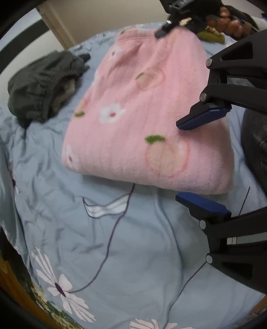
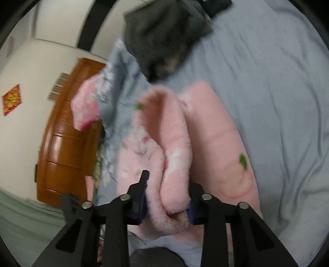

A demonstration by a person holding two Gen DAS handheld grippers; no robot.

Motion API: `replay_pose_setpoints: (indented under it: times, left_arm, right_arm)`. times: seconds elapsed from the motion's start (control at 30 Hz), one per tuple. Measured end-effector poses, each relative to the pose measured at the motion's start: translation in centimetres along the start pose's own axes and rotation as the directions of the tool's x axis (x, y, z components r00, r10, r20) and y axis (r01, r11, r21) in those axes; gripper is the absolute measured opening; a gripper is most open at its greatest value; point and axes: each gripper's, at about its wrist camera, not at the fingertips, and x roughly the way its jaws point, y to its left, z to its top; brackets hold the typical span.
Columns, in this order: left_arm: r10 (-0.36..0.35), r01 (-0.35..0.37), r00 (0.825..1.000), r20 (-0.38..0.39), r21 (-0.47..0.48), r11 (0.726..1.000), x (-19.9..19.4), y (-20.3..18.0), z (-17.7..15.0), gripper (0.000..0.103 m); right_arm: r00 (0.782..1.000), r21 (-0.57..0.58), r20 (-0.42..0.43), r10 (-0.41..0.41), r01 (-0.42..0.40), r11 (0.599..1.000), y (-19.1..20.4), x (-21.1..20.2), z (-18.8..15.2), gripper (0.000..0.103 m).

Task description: Fold clothes

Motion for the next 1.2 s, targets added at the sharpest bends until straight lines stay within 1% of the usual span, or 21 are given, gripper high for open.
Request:
replay_pose_setpoints:
  times: [0.03, 0.1, 0.17, 0.2, 0.27, 0.33, 0.37, 0.43, 0.5, 0.57, 0.6, 0.67, 0.77, 0.8, 0.87, 0.9, 0.93, 1.0, 1.03, 1.1, 1.2]
  left_arm:
    - [-0.027, 0.027, 1.000, 0.010, 0.005, 1.000, -0.5, -0.1, 0.0, 0.067]
    - [-0.070, 0.070, 0.997, 0.035, 0.016, 0.997, -1.4, -0.5, 0.1, 0.067]
    - [-0.069, 0.067, 0.997, 0.043, 0.041, 0.997, -1.6, -1.1, 0.3, 0.069]
    - [-0.065, 0.063, 0.997, 0.037, 0.054, 0.997, -1.4, -1.3, 0.4, 0.070]
    - [-0.044, 0.043, 0.999, 0.005, 0.065, 0.997, -0.1, -1.5, 0.4, 0.070]
    - [-0.015, 0.017, 0.999, -0.029, 0.072, 0.997, 1.4, -1.7, 0.4, 0.070]
    - [-0.001, 0.004, 0.999, -0.044, 0.071, 0.997, 2.0, -1.5, 0.3, 0.070]
    - [-0.009, 0.012, 0.998, -0.058, 0.050, 0.999, 2.6, -0.8, 0.0, 0.072]
    - [-0.029, 0.030, 0.998, -0.055, 0.024, 0.999, 2.6, -0.1, -0.2, 0.073]
    - [-0.051, 0.052, 0.998, -0.036, 0.018, 0.998, 1.9, 0.0, 0.1, 0.073]
    - [-0.062, 0.063, 0.998, -0.026, 0.015, 0.998, 1.5, 0.0, 0.2, 0.072]
    - [-0.086, 0.086, 0.996, 0.025, 0.031, 0.996, -0.2, -0.3, 0.6, 0.072]
    - [-0.098, 0.086, 0.989, 0.109, 0.104, 0.991, -2.7, -1.9, 1.9, 0.072]
    - [-0.098, 0.080, 0.988, 0.120, 0.151, 0.985, -2.9, -3.1, 2.5, 0.072]
    - [-0.098, 0.069, 0.988, 0.121, 0.222, 0.973, -2.5, -4.9, 3.5, 0.072]
    - [-0.100, 0.066, 0.988, 0.117, 0.261, 0.963, -1.6, -6.5, 4.3, 0.072]
    - [-0.106, 0.071, 0.989, 0.107, 0.289, 0.955, -1.0, -7.1, 4.7, 0.072]
    - [-0.126, 0.085, 0.987, 0.098, 0.344, 0.935, -0.4, -8.5, 4.2, 0.072]
    - [-0.122, 0.078, 0.988, 0.097, 0.364, 0.928, 0.2, -9.0, 4.3, 0.072]
    - [-0.084, 0.045, 0.993, 0.085, 0.386, 0.921, 1.8, -9.1, 4.7, 0.072]
    - [-0.060, 0.039, 0.997, 0.046, 0.376, 0.926, 4.1, -8.1, 5.2, 0.072]
  right_arm:
    - [0.999, -0.020, 0.028, 0.028, -0.027, 0.999, 0.6, -1.2, 0.4, 0.029]
    - [0.995, -0.067, 0.084, 0.049, -0.043, 0.997, 1.5, -3.6, 1.0, 0.029]
    - [0.993, -0.074, 0.114, 0.033, -0.025, 0.997, 1.0, -4.8, 1.3, 0.029]
    - [0.995, -0.046, 0.097, 0.010, -0.006, 0.999, -0.2, -4.5, 1.3, 0.029]
    - [0.998, 0.013, 0.029, -0.053, 0.053, 0.999, -2.7, -2.8, 0.9, 0.030]
    - [0.988, 0.029, -0.058, -0.145, 0.147, 0.989, -4.8, -0.7, -0.1, 0.030]
    - [0.981, 0.038, -0.088, -0.174, 0.178, 0.983, -5.7, 0.2, -0.5, 0.030]
    - [0.983, 0.088, -0.090, -0.160, 0.168, 0.982, -6.7, 0.5, -0.8, 0.034]
    - [0.984, 0.100, -0.083, -0.159, 0.167, 0.981, -7.0, 0.2, -0.8, 0.038]
    - [0.980, 0.049, -0.082, -0.181, 0.186, 0.981, -6.0, -0.5, -0.6, 0.038]
    - [0.977, 0.016, -0.082, -0.195, 0.197, 0.980, -5.3, -0.9, -0.5, 0.038]
    - [0.972, -0.057, -0.055, -0.227, 0.224, 0.973, -4.1, -2.5, -0.1, 0.038]
    - [0.965, -0.129, 0.016, -0.263, 0.263, 0.956, -2.0, -4.1, 1.1, 0.038]
    - [0.961, -0.150, 0.039, -0.273, 0.276, 0.949, -1.3, -4.6, 1.5, 0.038]
    - [0.969, -0.223, 0.046, -0.242, 0.247, 0.943, 1.0, -3.8, 2.3, 0.038]
    - [0.974, -0.262, 0.034, -0.222, 0.224, 0.939, 2.2, -3.0, 2.5, 0.038]
    - [0.979, -0.300, 0.014, -0.205, 0.199, 0.933, 3.2, -2.1, 2.7, 0.038]
    - [0.979, -0.384, -0.019, -0.204, 0.181, 0.905, 4.4, -0.2, 3.1, 0.038]
    - [0.975, -0.400, -0.024, -0.219, 0.192, 0.896, 4.3, 0.6, 3.5, 0.038]
    - [0.963, -0.386, -0.018, -0.268, 0.240, 0.891, 3.1, 1.7, 4.5, 0.038]
    - [0.958, -0.289, -0.054, -0.281, 0.254, 0.923, 0.0, 3.2, 6.1, 0.038]
